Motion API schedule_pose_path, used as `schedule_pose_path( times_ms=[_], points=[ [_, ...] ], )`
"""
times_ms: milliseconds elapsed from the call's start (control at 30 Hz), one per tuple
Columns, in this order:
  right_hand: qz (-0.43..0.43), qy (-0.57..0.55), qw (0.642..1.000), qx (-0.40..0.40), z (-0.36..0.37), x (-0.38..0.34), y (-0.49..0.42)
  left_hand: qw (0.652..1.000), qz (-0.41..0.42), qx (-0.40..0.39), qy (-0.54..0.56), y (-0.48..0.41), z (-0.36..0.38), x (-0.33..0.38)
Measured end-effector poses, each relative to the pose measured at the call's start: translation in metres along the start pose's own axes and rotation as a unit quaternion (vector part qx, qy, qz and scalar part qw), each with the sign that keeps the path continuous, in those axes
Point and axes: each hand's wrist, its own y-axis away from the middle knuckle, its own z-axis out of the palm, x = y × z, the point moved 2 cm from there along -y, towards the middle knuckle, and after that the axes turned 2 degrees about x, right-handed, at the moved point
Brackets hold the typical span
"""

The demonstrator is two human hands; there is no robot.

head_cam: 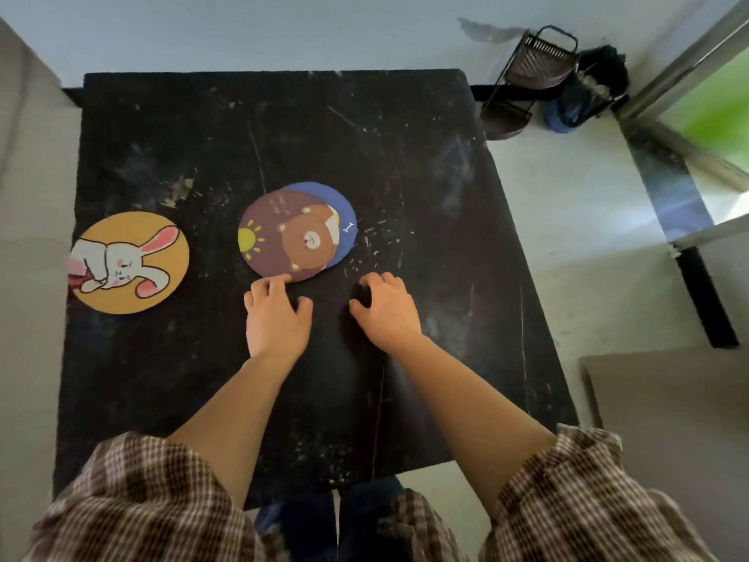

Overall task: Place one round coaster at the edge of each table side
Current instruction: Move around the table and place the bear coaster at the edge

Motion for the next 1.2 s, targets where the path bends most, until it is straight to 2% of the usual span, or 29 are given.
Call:
schedule_pose_path(
  times_ms=[200, 300, 467, 533, 633, 767, 967, 1133, 1200],
  points=[
    [-0.034, 0.060, 0.996, 0.061, -0.002, -0.013, -0.042, 0.997, -0.055, 0.040, -0.031, -0.027, -0.003, -0.004],
    [-0.028, 0.082, 0.994, 0.059, -0.001, -0.024, -0.057, 0.994, -0.099, 0.036, -0.033, -0.033, -0.001, -0.010],
    [-0.009, 0.093, 0.995, 0.044, 0.006, -0.034, -0.066, 0.994, -0.107, 0.032, 0.013, -0.034, 0.004, -0.007],
    [0.026, 0.034, 0.998, 0.044, 0.008, -0.040, -0.066, 0.987, -0.131, 0.053, 0.079, -0.036, 0.002, -0.005],
    [0.103, -0.097, 0.988, 0.070, 0.009, -0.052, -0.069, 0.958, -0.175, 0.087, 0.212, -0.040, -0.004, -0.004],
    [0.208, -0.280, 0.934, 0.083, 0.004, -0.064, -0.082, 0.950, -0.170, 0.097, 0.244, -0.043, -0.009, -0.006],
    [0.236, -0.296, 0.924, 0.057, -0.005, -0.063, -0.088, 0.882, -0.247, 0.111, 0.386, -0.046, -0.016, -0.010],
    [0.284, -0.445, 0.850, -0.004, -0.010, -0.044, -0.063, 0.799, -0.351, 0.042, 0.487, -0.032, -0.014, -0.017],
    [0.294, -0.481, 0.825, -0.035, -0.010, -0.033, -0.043, 0.803, -0.334, -0.017, 0.493, -0.018, -0.007, -0.016]
  ],
)
